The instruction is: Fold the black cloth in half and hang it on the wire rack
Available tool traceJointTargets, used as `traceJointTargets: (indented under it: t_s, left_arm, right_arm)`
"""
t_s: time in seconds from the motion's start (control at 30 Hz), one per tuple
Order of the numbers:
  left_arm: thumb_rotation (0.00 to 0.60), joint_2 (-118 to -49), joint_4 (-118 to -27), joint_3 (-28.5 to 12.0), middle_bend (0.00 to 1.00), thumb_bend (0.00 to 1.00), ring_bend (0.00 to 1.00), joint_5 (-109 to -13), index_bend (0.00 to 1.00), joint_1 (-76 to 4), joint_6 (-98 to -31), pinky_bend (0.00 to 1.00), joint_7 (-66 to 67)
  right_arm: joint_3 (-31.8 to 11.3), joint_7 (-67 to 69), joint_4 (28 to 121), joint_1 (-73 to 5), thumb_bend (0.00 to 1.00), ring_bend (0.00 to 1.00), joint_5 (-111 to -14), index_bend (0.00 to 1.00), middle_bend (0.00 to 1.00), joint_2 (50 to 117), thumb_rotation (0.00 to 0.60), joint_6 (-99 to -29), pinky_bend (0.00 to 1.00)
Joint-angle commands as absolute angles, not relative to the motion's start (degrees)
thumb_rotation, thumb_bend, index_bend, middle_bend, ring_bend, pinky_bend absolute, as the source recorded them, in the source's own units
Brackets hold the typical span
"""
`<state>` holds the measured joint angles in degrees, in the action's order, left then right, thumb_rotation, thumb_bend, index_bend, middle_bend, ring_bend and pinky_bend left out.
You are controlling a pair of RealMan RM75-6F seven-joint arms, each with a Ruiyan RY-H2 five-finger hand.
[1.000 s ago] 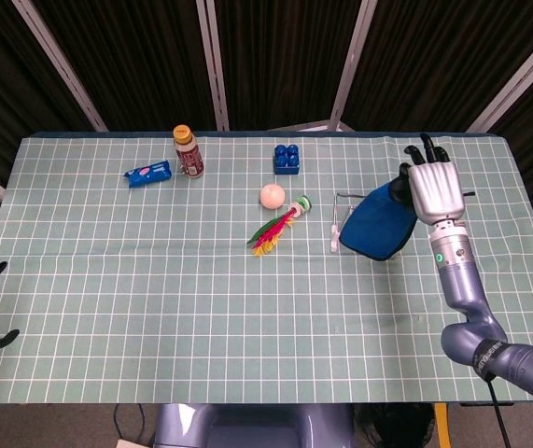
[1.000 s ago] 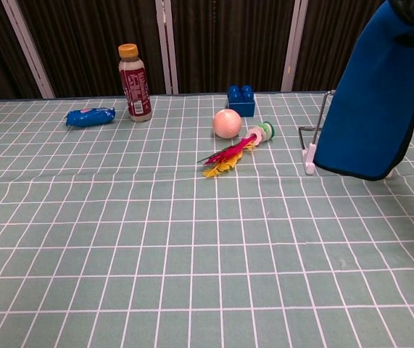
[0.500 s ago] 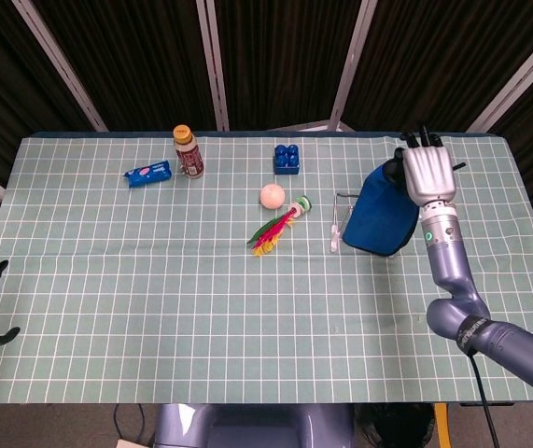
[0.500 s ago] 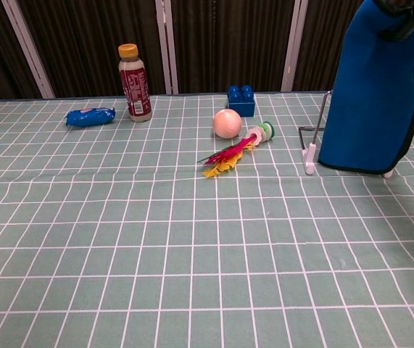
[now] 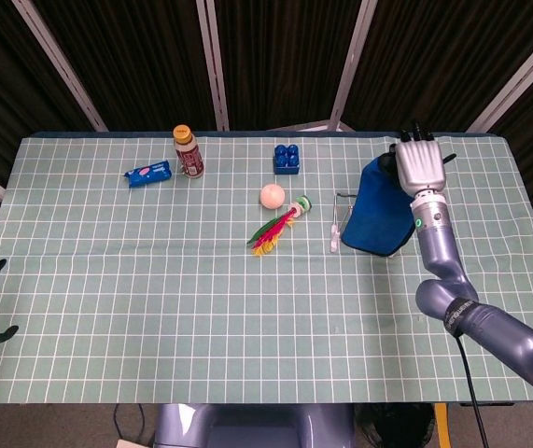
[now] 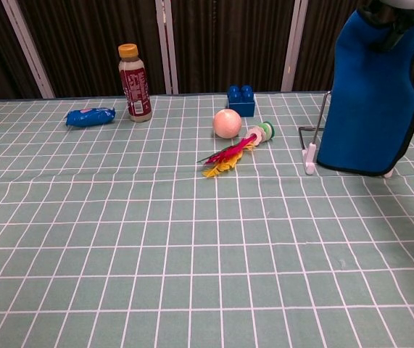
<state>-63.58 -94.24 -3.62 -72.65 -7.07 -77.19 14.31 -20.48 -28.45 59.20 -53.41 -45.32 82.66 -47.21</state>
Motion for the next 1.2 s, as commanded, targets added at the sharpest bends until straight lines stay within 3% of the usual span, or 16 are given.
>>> traceJointTargets:
  t_s: [0.03,0.3,0.4,0.47,0.53,0.57,0.67,0.97,1.2]
  left_arm:
    - [0.600,-63.80,-94.15,-3.62,0.00,0.00,0.00,-72.35,0.00,-7.18,-77.04,0.00,14.66]
    - [0.600,-64.82,-93.58,-3.71,0.00,0.00,0.00,-70.84,0.00,-7.87,-75.93,0.00,16.51]
    - [0.600,-65.05,-93.47,-3.77,0.00,0.00,0.00,-70.34,0.00,-8.02,-75.71,0.00,16.95]
    - [0.600,-65.18,-93.33,-3.78,0.00,0.00,0.00,-70.11,0.00,-8.10,-75.58,0.00,17.18]
    - [0.600,-65.34,-93.20,-3.77,0.00,0.00,0.00,-69.86,0.00,-8.22,-75.38,0.00,17.40]
    - [0.600,-65.40,-93.15,-3.76,0.00,0.00,0.00,-69.75,0.00,-8.28,-75.28,0.00,17.50]
    - [0.600,-65.58,-93.01,-3.77,0.00,0.00,0.00,-69.48,0.00,-8.44,-75.09,0.00,17.78]
    - [0.600,-65.42,-93.38,-3.54,0.00,0.00,0.00,-70.02,0.00,-8.49,-75.38,0.00,17.50]
    - [0.600,-64.25,-94.29,-2.99,0.00,0.00,0.00,-72.30,0.00,-8.09,-76.21,0.00,15.04]
  right_arm:
    - [-20.12,-28.31,56.60,-54.57,0.44,0.00,-44.66,0.76,0.20,84.27,0.600,-45.58,0.21]
    - [-19.65,-27.59,49.69,-57.26,0.42,0.00,-44.15,0.76,0.20,87.94,0.600,-41.37,0.21]
    - [-19.32,-27.44,47.89,-57.77,0.33,0.00,-44.36,0.71,0.20,88.91,0.600,-40.66,0.22]
    - [-19.13,-27.20,46.84,-57.97,0.11,0.00,-44.74,0.48,0.19,89.46,0.600,-40.51,0.21]
    - [-18.97,-27.07,45.55,-58.18,0.01,0.00,-45.02,0.25,0.15,90.17,0.600,-40.51,0.18]
    - [-19.01,-27.05,44.96,-58.28,0.00,0.00,-45.05,0.15,0.12,90.54,0.600,-40.69,0.15]
    - [-19.50,-25.60,43.69,-58.30,0.00,0.00,-45.89,0.03,0.07,91.47,0.600,-42.17,0.10]
    - [-20.07,-22.05,48.25,-56.25,0.00,0.00,-49.96,0.01,0.06,88.45,0.600,-47.09,0.07]
    - [-19.89,-19.27,66.53,-49.48,0.00,0.00,-53.97,0.01,0.06,78.74,0.600,-55.81,0.02]
